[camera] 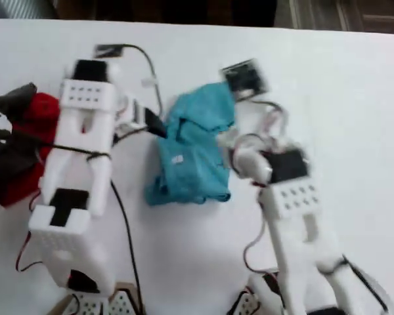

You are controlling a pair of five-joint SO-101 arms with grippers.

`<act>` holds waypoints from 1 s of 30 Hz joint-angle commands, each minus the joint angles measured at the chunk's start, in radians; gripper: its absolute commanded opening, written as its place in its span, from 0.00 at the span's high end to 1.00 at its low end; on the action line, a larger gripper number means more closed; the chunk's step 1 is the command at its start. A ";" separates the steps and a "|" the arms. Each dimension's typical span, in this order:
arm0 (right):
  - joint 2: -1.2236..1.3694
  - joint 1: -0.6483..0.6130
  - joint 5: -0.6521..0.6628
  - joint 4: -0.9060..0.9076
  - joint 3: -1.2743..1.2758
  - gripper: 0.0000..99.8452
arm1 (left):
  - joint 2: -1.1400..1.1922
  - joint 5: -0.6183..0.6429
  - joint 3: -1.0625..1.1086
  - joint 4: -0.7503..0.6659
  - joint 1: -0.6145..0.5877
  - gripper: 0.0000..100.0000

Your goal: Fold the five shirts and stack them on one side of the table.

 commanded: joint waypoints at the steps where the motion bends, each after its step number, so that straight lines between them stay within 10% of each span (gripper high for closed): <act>1: -0.128 0.111 0.048 0.010 -0.049 0.76 | -0.057 0.023 0.002 0.023 0.092 0.58; 10: -0.173 0.446 0.140 0.010 -0.043 0.76 | -0.051 0.025 0.197 0.020 0.157 0.58; 17: -0.130 0.475 0.133 0.008 -0.043 0.76 | -0.051 0.018 0.262 0.017 0.157 0.60; 25: -0.116 0.456 0.132 0.016 -0.043 0.76 | -0.049 0.023 0.271 -0.077 0.201 0.99; 30: -0.120 0.461 0.132 0.019 -0.043 0.76 | -0.049 0.018 0.271 -0.089 0.195 0.97</act>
